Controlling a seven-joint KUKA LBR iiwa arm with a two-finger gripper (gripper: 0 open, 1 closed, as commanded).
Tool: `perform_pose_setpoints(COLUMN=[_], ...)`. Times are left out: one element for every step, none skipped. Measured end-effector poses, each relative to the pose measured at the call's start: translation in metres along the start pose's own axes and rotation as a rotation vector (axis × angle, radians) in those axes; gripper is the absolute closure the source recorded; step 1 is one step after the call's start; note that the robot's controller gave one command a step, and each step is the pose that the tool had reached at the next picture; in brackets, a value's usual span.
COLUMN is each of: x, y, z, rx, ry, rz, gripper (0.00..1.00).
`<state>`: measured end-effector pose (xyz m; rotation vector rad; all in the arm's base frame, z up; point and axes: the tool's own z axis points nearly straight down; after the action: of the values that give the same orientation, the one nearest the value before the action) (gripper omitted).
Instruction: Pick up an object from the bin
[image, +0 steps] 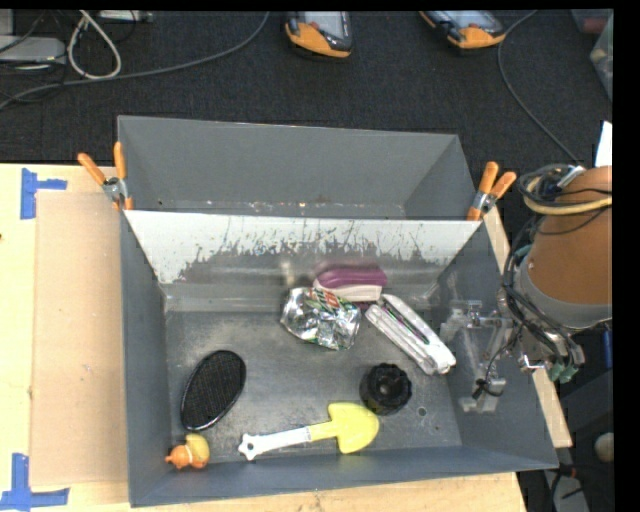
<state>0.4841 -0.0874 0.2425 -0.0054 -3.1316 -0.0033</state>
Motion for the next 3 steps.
perform_pose_setpoints(x=[-0.001,0.014,0.008], y=[0.001,0.045,0.055], z=[-0.004,0.087,0.084], rx=[0.001,-0.002,0.005], ry=[-0.008,0.003,-0.015], rz=[-0.006,-0.112,-0.279], gripper=[0.0,0.0,0.0])
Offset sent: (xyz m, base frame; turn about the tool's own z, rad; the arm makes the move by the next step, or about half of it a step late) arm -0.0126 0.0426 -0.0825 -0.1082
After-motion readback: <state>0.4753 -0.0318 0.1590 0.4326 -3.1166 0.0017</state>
